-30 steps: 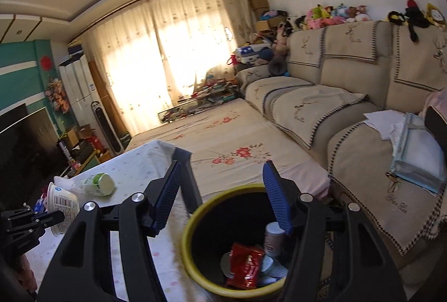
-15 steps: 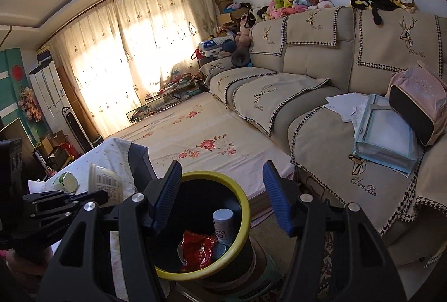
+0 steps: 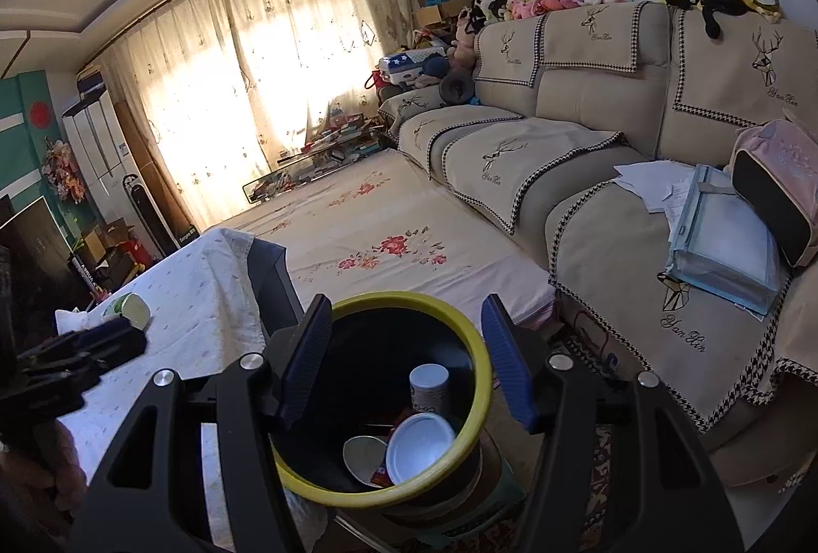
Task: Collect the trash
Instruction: 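Carry the yogurt cup over the bin and open the left tool, then move the right tool to the coconut water bottle and grasp it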
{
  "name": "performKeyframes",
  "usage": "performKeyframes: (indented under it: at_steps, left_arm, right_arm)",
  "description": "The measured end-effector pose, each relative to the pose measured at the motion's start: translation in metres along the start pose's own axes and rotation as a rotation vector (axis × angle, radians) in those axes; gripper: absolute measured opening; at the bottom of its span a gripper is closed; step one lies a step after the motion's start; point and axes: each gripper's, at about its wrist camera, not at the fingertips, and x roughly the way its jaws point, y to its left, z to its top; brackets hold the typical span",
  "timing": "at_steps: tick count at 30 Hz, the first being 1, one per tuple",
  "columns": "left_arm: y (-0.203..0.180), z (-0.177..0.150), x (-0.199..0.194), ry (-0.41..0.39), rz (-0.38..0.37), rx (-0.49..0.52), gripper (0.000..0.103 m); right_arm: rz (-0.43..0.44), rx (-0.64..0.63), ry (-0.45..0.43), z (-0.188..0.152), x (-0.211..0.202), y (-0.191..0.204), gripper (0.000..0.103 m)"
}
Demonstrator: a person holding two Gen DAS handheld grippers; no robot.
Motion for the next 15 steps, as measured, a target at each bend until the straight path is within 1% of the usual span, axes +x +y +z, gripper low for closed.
performKeyframes:
  at_steps: [1, 3, 4, 6, 9, 11, 13, 15]
  left_arm:
    - [0.014, -0.003, -0.018, -0.041, 0.032, -0.014, 0.077]
    - [0.038, -0.009, -0.046, -0.096, 0.095, -0.033, 0.079]
    - [0.053, -0.015, -0.062, -0.126, 0.148, -0.042, 0.082]
    - [0.075, -0.025, -0.083, -0.155, 0.219, -0.052, 0.084]
    - [0.122, -0.044, -0.109, -0.169, 0.349, -0.097, 0.085]
    - [0.149, -0.056, -0.121, -0.166, 0.404, -0.138, 0.085]
    - [0.182, -0.07, -0.133, -0.166, 0.453, -0.187, 0.085]
    - [0.207, -0.082, -0.141, -0.166, 0.495, -0.221, 0.085]
  right_arm:
    - [0.009, -0.01, 0.007, -0.001, 0.003, 0.006, 0.058]
    - [0.031, -0.031, 0.02, 0.001, 0.009, 0.021, 0.058]
    - [0.045, -0.045, 0.027, 0.001, 0.012, 0.03, 0.059]
    - [0.073, -0.078, 0.041, 0.003, 0.018, 0.05, 0.059]
    - [0.132, -0.127, 0.061, 0.005, 0.026, 0.084, 0.06]
    - [0.19, -0.158, 0.088, 0.006, 0.035, 0.111, 0.06]
    - [0.232, -0.201, 0.107, 0.006, 0.043, 0.14, 0.06]
    - [0.273, -0.24, 0.125, 0.006, 0.05, 0.169, 0.06]
